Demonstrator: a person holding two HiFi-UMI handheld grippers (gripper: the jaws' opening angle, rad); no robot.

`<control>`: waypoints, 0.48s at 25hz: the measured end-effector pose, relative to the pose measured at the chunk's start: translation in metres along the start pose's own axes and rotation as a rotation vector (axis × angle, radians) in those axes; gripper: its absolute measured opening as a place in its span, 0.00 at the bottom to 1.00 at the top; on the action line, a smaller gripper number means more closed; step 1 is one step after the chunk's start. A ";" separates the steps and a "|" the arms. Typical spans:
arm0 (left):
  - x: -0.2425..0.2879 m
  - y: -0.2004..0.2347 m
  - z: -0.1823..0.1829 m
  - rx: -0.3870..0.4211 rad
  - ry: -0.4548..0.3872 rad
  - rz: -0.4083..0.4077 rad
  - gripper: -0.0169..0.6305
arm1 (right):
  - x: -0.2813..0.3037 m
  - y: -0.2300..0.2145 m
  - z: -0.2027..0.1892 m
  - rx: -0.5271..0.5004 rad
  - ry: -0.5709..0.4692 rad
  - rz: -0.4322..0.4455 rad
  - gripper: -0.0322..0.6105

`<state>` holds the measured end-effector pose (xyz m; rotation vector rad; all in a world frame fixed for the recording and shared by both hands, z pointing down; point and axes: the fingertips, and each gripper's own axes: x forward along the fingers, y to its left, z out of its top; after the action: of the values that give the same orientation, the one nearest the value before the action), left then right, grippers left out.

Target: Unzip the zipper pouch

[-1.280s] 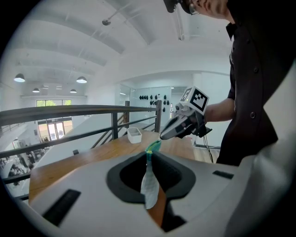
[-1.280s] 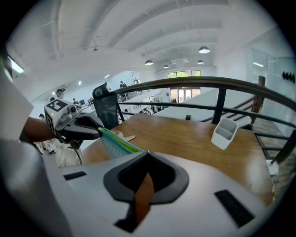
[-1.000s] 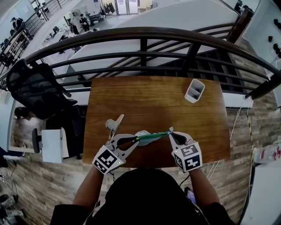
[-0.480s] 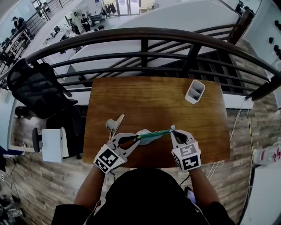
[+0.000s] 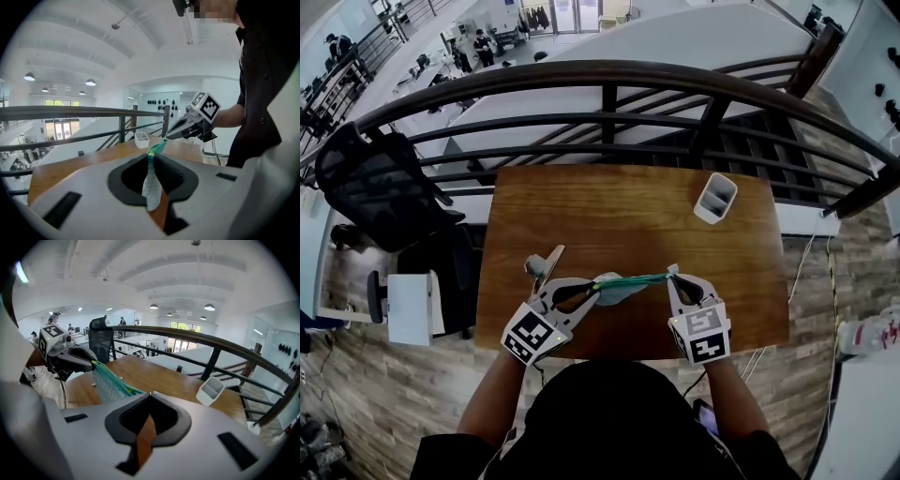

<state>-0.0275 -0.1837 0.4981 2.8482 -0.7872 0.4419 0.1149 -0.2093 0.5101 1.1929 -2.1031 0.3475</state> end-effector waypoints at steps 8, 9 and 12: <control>0.012 0.007 0.002 0.011 0.012 0.006 0.10 | -0.005 -0.013 0.012 -0.004 -0.042 -0.052 0.05; 0.013 0.008 0.002 0.006 0.013 0.009 0.10 | -0.005 -0.015 0.013 -0.002 -0.048 -0.060 0.05; 0.016 0.014 0.007 -0.034 -0.009 0.028 0.10 | -0.006 -0.021 0.014 0.009 -0.058 -0.075 0.05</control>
<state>-0.0204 -0.2046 0.4977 2.8133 -0.8292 0.4152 0.1283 -0.2236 0.4938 1.2975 -2.1020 0.2914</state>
